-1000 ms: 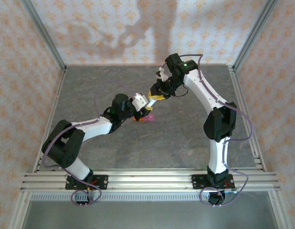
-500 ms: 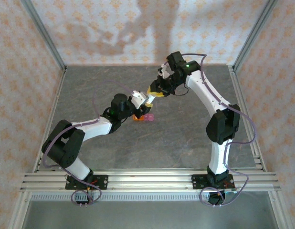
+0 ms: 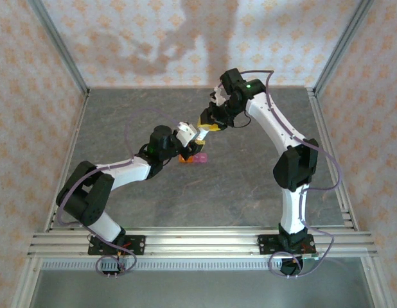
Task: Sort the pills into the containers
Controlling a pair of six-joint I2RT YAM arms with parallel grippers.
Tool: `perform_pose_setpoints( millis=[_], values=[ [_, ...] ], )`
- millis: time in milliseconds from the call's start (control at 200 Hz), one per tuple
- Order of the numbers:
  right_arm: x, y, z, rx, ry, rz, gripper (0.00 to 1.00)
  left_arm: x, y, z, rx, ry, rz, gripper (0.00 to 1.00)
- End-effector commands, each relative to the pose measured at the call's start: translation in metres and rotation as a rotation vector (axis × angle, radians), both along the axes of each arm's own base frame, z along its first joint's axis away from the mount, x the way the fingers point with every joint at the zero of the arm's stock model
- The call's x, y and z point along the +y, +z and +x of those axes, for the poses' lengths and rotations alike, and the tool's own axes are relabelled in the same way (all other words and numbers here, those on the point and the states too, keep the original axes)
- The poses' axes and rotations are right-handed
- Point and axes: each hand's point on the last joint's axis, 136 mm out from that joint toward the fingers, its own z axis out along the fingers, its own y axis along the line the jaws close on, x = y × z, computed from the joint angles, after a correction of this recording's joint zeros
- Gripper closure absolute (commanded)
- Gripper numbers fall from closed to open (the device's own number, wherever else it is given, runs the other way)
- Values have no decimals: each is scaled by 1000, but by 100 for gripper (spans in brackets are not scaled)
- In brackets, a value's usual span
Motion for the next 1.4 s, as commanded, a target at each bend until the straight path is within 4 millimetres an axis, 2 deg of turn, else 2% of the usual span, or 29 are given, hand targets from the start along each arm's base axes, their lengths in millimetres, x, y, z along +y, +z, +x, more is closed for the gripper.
perform_pose_setpoints(
  millis=[0,320,591,826,1016,1211,1396],
  values=[
    [5,-11,4,-16,-6,-34,64,-19,67,0,-189,-75,-113,100],
    [2,2,7,-53,-34,-29,58,-19,62,-1,-181,-75,-111,100],
    [2,14,10,-82,-47,-22,45,-19,61,-2,-179,-74,-114,100],
    [-3,24,12,-107,-65,-16,28,-18,60,-1,-178,-68,-122,100],
    [-13,50,25,-158,-125,40,11,-17,59,-1,-180,-59,-131,100],
    [-35,81,46,-215,-228,108,9,-15,61,-1,-181,-47,-140,100],
    [-50,86,51,-303,-274,125,12,-5,71,4,-170,-8,-219,100]
  ],
)
